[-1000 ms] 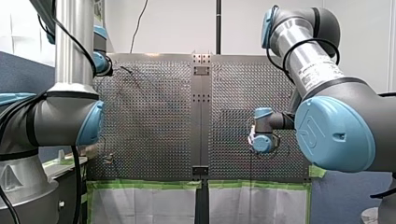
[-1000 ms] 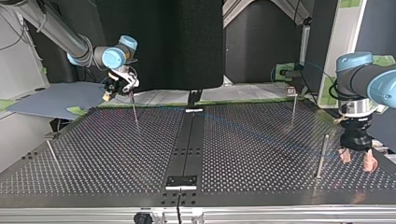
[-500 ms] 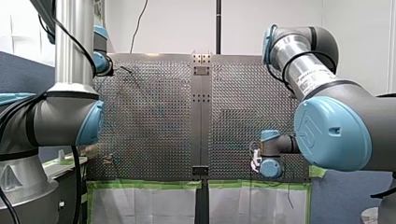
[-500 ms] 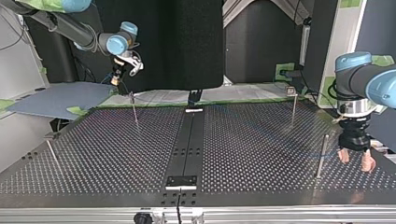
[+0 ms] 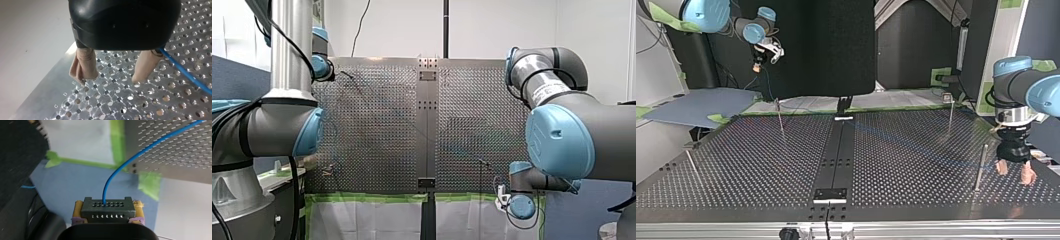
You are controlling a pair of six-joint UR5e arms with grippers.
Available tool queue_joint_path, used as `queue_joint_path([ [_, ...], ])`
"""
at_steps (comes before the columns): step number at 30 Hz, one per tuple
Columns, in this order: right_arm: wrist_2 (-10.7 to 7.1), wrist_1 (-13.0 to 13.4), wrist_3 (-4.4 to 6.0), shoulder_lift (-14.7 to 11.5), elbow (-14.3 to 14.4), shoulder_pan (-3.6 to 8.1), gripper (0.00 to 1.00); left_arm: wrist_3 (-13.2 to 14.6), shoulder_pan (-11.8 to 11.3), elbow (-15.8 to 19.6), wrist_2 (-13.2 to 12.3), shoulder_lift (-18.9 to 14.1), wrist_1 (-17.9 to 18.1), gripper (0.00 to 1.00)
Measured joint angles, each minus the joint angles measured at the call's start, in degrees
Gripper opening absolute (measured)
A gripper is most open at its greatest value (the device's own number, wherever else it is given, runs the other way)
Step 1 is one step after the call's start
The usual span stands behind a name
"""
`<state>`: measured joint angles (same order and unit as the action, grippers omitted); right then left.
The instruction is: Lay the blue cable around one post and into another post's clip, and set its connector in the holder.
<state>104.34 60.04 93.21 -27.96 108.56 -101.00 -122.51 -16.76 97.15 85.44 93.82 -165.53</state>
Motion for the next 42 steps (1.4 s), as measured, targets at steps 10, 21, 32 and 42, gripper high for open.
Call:
queue_joint_path([
  [10, -5.11, 5.13, -1.48, -2.43, 4.64, 5.13, 0.00, 0.14, 0.23, -0.12, 0.03, -0.01, -0.06, 1.00],
  [21, -10.93, 4.79, -0.37, -8.20, 1.10, 5.95, 0.00, 0.17, 0.37, -0.09, 0.11, 0.00, -0.05, 1.00],
  [32, -15.99, 2.41, 3.81, -13.25, -1.53, 1.09, 0.00, 0.17, 0.34, -0.13, 0.12, 0.00, 0.09, 1.00],
  [42, -21.93, -0.65, 7.21, -19.21, -4.91, 0.90, 0.00, 0.41, 0.37, -0.21, 0.14, 0.00, -0.03, 1.00],
])
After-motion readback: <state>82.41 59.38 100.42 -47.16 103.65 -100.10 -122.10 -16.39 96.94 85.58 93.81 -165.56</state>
